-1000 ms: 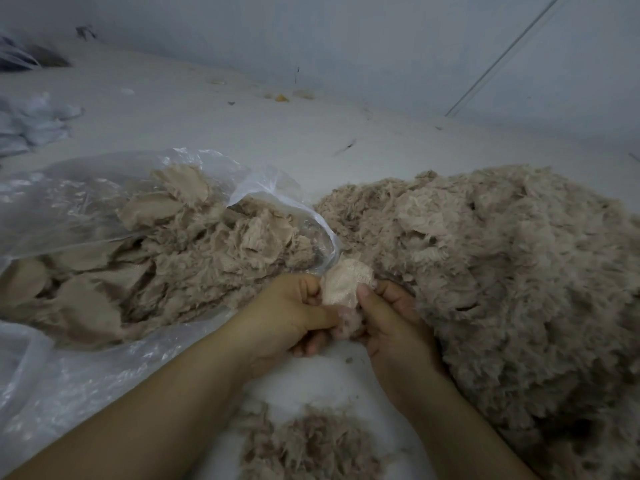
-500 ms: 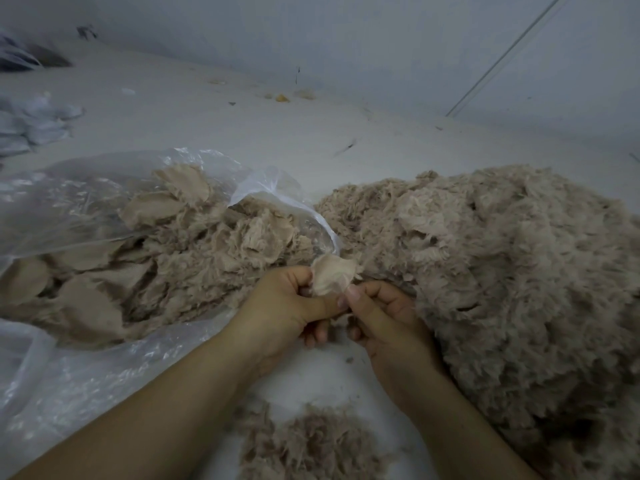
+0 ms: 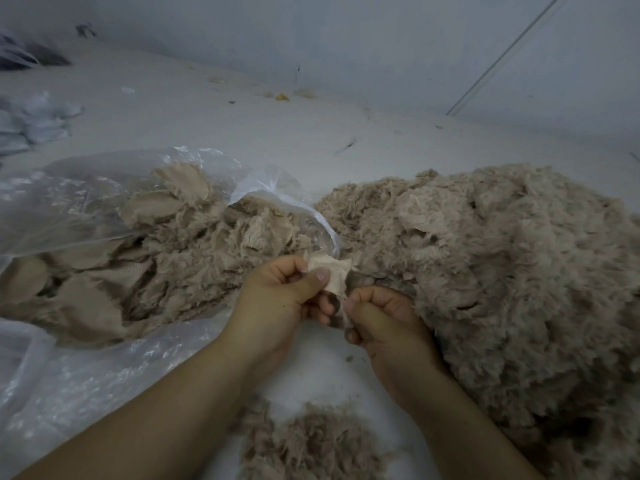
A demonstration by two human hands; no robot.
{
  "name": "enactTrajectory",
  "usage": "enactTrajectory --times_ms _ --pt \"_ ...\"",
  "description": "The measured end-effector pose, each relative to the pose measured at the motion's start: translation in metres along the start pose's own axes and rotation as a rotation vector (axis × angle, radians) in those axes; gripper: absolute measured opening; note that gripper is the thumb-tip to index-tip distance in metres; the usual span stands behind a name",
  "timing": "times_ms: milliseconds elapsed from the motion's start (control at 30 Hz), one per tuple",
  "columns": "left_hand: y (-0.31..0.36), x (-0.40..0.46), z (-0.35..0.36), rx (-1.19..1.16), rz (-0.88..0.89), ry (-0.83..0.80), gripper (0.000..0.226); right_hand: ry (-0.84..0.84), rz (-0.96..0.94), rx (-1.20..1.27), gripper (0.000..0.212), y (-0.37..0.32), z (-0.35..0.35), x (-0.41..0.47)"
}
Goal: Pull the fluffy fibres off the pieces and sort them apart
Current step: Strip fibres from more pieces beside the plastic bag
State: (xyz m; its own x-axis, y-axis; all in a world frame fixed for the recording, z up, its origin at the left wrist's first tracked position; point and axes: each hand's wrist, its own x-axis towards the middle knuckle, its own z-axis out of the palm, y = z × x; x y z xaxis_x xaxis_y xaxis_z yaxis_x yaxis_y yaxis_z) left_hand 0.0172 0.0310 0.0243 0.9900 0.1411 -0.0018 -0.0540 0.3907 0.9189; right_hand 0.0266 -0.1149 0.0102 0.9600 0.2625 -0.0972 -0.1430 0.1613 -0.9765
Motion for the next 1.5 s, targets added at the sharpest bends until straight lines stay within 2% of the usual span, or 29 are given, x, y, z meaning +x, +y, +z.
enactTrajectory --times_ms 67,100,167,233,267,367,433,500,567,633,700,767,867,933,1033,1167,1267,1433,1500 --pt "0.0 0.003 -0.003 0.009 0.049 0.05 0.033 0.01 0.0 -0.011 0.043 0.0 0.0 0.0" --pt "0.002 0.005 -0.005 0.021 0.075 0.069 0.037 0.012 -0.009 -0.021 0.042 0.0 0.0 -0.001" --pt "0.006 0.007 -0.009 0.013 0.102 0.068 0.032 -0.021 -0.031 -0.062 0.028 -0.003 0.0 -0.003" --pt "0.008 0.006 -0.009 0.007 0.106 0.029 0.013 -0.075 -0.038 -0.078 0.017 -0.006 0.001 -0.006" --pt "0.009 0.005 -0.008 0.009 0.107 0.004 0.007 -0.084 -0.034 -0.066 0.016 -0.007 0.0 -0.007" --pt "0.008 0.002 -0.006 0.0 0.095 -0.105 0.017 -0.066 -0.054 0.064 0.02 -0.008 -0.003 -0.006" --pt "0.009 -0.001 -0.004 0.004 0.079 -0.18 0.007 -0.08 -0.089 0.124 0.028 -0.007 -0.003 -0.006" --pt "0.011 -0.003 -0.002 0.027 0.037 -0.246 0.004 -0.104 -0.095 0.102 0.033 -0.006 -0.001 -0.007" --pt "0.012 -0.004 -0.003 0.063 -0.021 -0.295 0.005 -0.056 -0.067 0.066 0.04 -0.004 0.001 -0.005" --pt "0.015 -0.005 -0.006 0.133 -0.071 -0.313 0.006 0.001 -0.068 0.06 0.027 -0.004 0.001 -0.002" --pt "0.016 -0.006 -0.006 0.202 -0.077 -0.273 0.01 0.001 -0.067 0.036 0.017 -0.004 0.001 -0.002" --pt "0.013 -0.004 -0.005 0.244 -0.03 -0.179 0.023 -0.016 -0.055 -0.02 0.026 -0.003 0.0 -0.002" --pt "0.01 -0.002 -0.004 0.239 0.007 -0.072 0.02 -0.014 -0.027 -0.025 0.028 -0.002 0.0 -0.001" --pt "0.01 -0.003 -0.004 0.233 -0.007 -0.085 0.019 -0.028 -0.005 0.033 0.015 -0.004 0.001 -0.003" --pt "0.013 -0.007 -0.002 0.219 -0.034 -0.179 0.015 -0.012 0.038 0.136 0.03 -0.003 0.001 -0.005" --pt "0.015 -0.007 -0.001 0.253 -0.04 -0.17 0.015 0.071 0.036 0.159 0.025 -0.004 0.003 -0.003" --pt "0.016 -0.005 -0.003 0.261 -0.005 -0.053 0.021 0.094 0.027 0.153 0.015 -0.004 0.005 -0.004" --pt "0.02 0.0 -0.009 0.182 0.061 0.113 0.026 0.063 0.002 0.05 0.034 -0.003 0.001 -0.004" --pt "0.02 0.003 -0.012 0.227 0.167 0.21 0.019 -0.002 -0.028 -0.068 0.029 -0.004 0.0 -0.005"
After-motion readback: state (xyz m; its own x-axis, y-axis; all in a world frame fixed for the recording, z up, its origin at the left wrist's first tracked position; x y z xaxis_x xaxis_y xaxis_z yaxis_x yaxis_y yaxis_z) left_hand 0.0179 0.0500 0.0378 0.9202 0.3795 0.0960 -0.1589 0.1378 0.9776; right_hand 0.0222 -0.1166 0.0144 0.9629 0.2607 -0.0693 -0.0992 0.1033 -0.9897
